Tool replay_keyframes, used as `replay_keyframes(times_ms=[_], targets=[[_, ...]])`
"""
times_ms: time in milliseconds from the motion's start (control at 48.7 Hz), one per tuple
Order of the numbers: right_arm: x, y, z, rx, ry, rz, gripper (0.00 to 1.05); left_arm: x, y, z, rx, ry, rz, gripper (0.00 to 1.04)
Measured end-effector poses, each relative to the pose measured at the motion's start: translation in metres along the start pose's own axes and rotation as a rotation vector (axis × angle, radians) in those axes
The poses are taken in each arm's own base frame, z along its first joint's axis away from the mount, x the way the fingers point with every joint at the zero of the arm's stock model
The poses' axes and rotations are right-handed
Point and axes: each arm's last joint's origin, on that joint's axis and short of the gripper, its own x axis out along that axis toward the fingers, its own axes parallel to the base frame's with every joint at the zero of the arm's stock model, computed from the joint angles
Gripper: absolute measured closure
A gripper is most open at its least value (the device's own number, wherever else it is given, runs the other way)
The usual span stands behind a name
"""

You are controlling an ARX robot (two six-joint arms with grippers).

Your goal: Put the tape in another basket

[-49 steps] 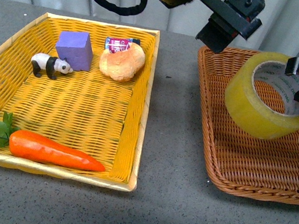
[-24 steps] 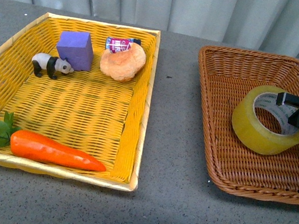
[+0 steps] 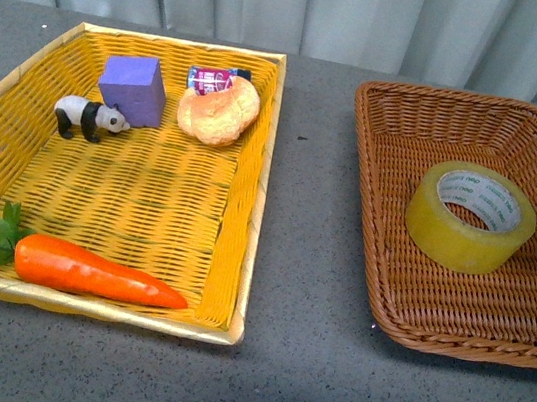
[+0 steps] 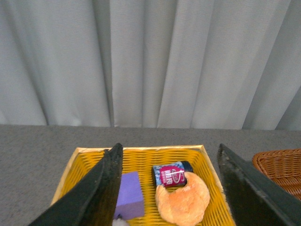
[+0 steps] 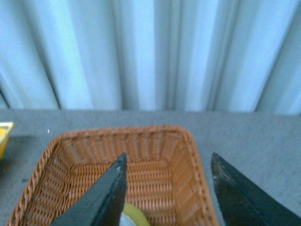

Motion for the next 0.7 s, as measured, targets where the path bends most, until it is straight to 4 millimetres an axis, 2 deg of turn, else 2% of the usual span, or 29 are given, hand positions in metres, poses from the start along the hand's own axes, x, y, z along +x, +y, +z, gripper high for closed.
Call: replay_keyframes(times_ms=[82,144,205,288,431,698], targets=[[-0.024,-0.001,0.013,-0.006,-0.060,-0.012,0.74,-0.024,0.012,-0.005,0.005,-0.004,0.002,0.62],[-0.038,-0.001,0.013,-0.009,-0.061,-0.009,0.86,-0.040,0.020,-0.009,0.007,-0.003,0.004,0.76],[-0.049,0.000,0.012,-0.010,-0.049,-0.001,0.97,-0.048,0.025,-0.012,0.010,0.001,0.011,0.85],[-0.061,0.000,0.014,-0.012,-0.019,-0.001,1.03,-0.062,0.030,-0.016,0.012,0.007,0.010,1.00],[-0.082,0.000,0.021,-0.013,-0.052,-0.003,1.04,-0.080,0.036,-0.019,0.014,-0.001,0.001,1.01],[-0.114,0.000,0.018,-0.013,-0.043,-0.003,1.04,-0.110,0.048,-0.028,0.013,-0.005,-0.011,1.01]])
